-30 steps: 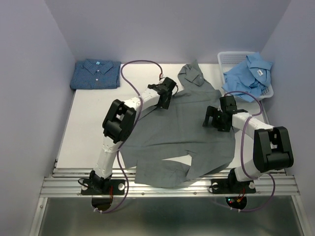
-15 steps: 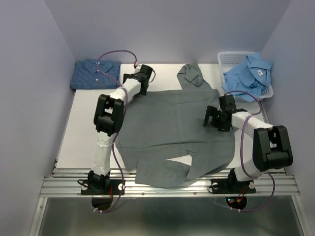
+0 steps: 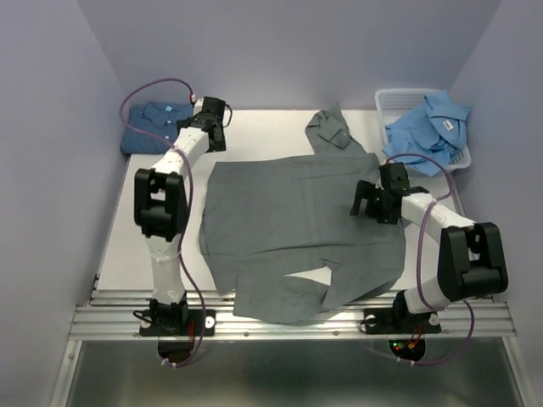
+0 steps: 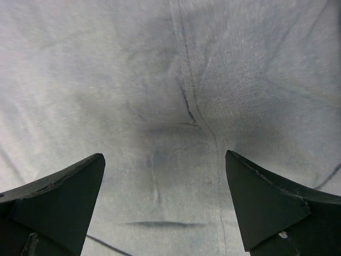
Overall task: Fold and stack the long sleeve shirts
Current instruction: Flatten the shirt out
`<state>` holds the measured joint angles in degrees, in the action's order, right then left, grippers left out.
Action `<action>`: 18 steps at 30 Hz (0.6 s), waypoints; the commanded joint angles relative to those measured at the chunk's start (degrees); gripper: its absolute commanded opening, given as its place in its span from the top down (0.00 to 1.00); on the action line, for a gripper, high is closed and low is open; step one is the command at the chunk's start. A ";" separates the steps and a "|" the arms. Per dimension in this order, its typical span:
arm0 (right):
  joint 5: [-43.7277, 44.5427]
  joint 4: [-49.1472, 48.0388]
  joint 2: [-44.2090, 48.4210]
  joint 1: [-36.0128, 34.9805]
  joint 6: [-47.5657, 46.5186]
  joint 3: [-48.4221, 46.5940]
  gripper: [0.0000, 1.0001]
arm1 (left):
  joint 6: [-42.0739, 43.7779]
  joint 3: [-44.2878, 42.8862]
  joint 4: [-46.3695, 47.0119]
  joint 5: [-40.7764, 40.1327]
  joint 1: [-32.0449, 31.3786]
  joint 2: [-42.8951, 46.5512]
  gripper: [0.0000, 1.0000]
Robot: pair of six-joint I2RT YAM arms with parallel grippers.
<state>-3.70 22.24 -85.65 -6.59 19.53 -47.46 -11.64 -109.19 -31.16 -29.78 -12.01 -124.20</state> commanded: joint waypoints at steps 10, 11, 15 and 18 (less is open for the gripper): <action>10.74 5.98 3.22 -0.53 1.56 -2.55 0.00 | -20.53 53.88 17.44 28.00 -9.26 40.88 0.01; 10.30 5.63 2.42 -0.53 1.74 -2.63 0.00 | -20.70 54.69 19.27 28.81 -9.35 40.53 0.01; 8.89 3.52 -1.53 -0.53 2.09 -4.04 0.00 | -20.79 54.26 19.56 28.38 -9.26 33.96 0.01; 7.23 0.28 -4.69 -0.53 1.74 -4.92 0.00 | -19.65 51.62 21.30 26.79 -8.21 29.57 0.01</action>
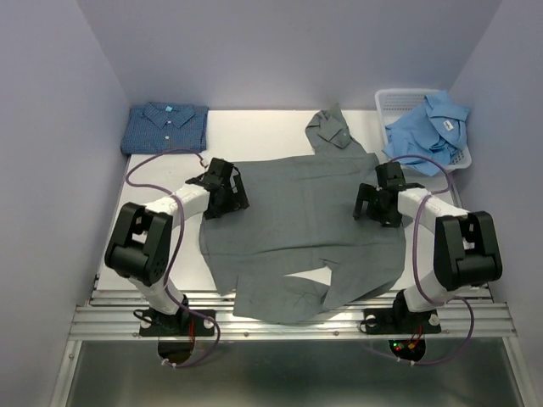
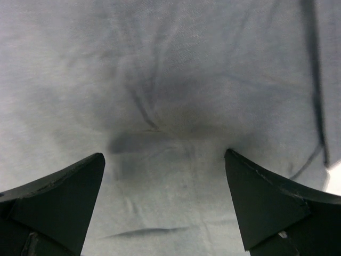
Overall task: Fold and stack the long sleeve shirts
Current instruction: Flatten the shirt out
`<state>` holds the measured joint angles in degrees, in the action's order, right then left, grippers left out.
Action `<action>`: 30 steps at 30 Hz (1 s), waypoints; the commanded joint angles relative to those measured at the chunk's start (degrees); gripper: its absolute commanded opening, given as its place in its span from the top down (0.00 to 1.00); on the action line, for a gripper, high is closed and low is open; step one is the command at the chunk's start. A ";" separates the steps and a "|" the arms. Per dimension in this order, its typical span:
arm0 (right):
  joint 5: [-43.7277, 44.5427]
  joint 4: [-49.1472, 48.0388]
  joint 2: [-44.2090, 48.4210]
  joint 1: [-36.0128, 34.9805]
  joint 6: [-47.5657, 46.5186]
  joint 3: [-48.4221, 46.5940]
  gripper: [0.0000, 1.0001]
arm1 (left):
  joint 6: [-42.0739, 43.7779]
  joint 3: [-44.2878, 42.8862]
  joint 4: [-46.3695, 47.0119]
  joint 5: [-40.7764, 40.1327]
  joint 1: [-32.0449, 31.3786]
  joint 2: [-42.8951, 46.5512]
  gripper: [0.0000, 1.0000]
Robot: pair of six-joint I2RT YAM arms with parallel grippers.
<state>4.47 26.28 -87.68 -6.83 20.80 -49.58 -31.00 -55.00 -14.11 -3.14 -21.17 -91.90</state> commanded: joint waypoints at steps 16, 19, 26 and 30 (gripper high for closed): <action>-2.01 -7.65 -22.00 -0.82 -4.97 -22.30 0.00 | 10.61 -42.98 -4.17 -6.80 11.58 -35.71 0.01; -2.97 -7.91 -23.59 -0.82 -7.69 -25.91 0.00 | 12.54 -52.29 -8.12 -6.36 12.29 -39.14 0.01; 1.50 -5.63 -16.48 -7.49 -14.82 -27.33 0.00 | 11.67 -49.62 -5.85 -0.55 11.85 -29.41 0.01; 4.75 -3.08 -7.61 -11.36 -9.82 -21.27 0.00 | 7.81 -36.96 -3.39 -2.13 11.59 -16.94 0.01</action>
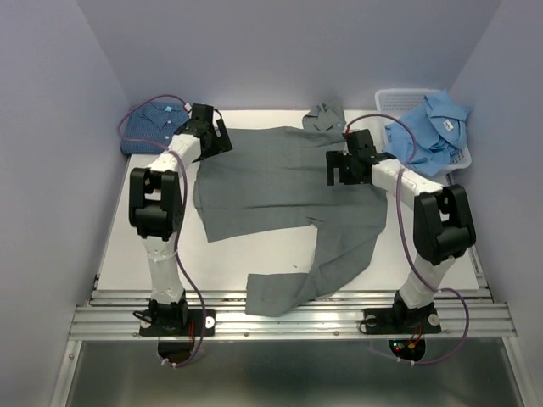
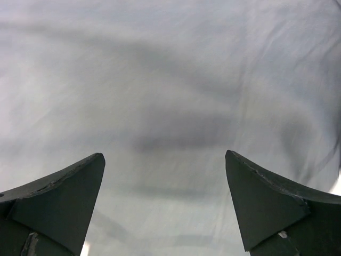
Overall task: Fold and stack the long sleeve shirts
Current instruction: Flatten the shirt out, then fold the shirt
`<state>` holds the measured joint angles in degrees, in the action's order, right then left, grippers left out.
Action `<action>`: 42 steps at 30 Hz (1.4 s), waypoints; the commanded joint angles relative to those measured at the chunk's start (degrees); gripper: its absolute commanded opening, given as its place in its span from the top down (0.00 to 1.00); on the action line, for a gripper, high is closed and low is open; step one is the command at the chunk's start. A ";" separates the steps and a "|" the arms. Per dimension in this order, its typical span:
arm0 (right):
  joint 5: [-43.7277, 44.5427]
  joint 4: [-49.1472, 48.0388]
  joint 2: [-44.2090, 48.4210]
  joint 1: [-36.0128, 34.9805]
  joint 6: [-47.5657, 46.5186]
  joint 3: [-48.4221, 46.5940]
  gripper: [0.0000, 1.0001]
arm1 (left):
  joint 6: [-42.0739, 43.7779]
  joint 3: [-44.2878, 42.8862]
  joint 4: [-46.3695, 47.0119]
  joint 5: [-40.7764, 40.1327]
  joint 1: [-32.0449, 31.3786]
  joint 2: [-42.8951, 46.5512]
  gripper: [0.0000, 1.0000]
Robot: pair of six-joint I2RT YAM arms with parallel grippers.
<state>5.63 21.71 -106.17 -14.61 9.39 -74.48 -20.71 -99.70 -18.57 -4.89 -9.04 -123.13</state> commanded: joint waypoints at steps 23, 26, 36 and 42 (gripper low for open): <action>5.17 24.94 42.88 -39.35 34.96 29.99 0.00 | -25.08 63.84 2.29 4.62 -0.72 56.34 0.01; 6.94 25.48 44.55 -40.58 39.81 33.07 0.00 | -23.77 62.70 3.45 4.62 -0.81 52.48 0.01; 3.51 20.75 45.97 -41.11 43.80 39.93 0.00 | -24.73 66.38 -0.08 4.46 -1.95 49.92 0.02; 2.28 17.22 40.96 -41.11 40.36 40.38 0.00 | -24.64 64.38 5.03 3.66 -2.39 43.86 0.18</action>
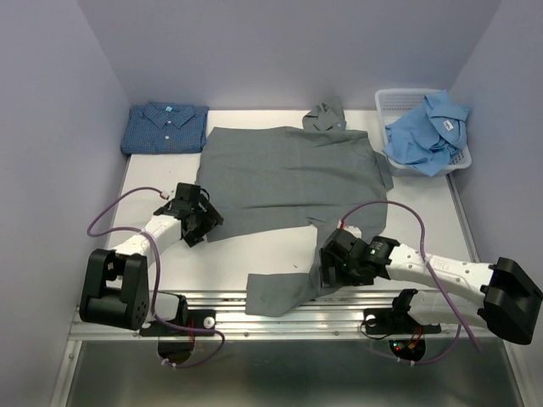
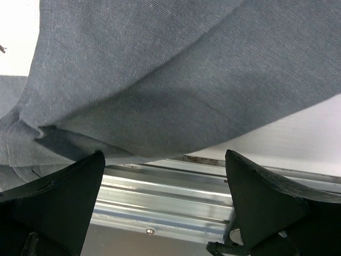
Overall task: Fold and stack the long sleeve shirts
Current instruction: Fold the shirt
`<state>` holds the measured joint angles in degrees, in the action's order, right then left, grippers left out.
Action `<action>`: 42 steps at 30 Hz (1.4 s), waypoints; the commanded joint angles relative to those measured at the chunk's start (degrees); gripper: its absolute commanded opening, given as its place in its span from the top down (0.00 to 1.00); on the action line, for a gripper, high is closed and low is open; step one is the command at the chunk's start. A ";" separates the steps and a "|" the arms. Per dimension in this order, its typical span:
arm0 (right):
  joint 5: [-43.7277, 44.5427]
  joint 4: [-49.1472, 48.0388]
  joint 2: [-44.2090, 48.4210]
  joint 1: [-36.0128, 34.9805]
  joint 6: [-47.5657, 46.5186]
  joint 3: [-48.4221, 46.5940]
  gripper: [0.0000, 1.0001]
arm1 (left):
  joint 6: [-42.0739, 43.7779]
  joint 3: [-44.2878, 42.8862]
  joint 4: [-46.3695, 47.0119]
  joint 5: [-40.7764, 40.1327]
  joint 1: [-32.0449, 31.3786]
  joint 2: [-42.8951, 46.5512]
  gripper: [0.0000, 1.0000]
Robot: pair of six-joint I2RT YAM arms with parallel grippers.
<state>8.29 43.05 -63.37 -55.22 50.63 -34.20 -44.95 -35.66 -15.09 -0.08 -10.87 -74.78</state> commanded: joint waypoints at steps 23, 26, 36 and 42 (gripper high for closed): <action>2.51 -4.46 -3.94 -1.55 -4.22 -2.89 0.01 | 6.36 -12.86 -12.07 -7.32 -9.25 -14.08 1.00; 3.57 -8.41 -7.19 -1.56 -6.68 -3.60 0.02 | 6.71 -12.59 -11.63 -6.26 -9.34 -12.41 1.00; 13.84 -2.38 -15.21 -1.56 -5.02 -10.09 0.97 | 8.74 -13.29 -9.61 -3.35 -7.85 -9.77 1.00; 19.48 5.19 -8.71 -1.56 -6.41 -21.32 0.99 | 10.40 -14.00 -9.17 -0.37 -6.36 -7.66 1.00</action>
<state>21.82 43.68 -76.66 -56.36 44.88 -47.33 -36.60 -48.47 -24.05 -2.92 -18.17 -85.76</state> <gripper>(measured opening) 0.037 0.037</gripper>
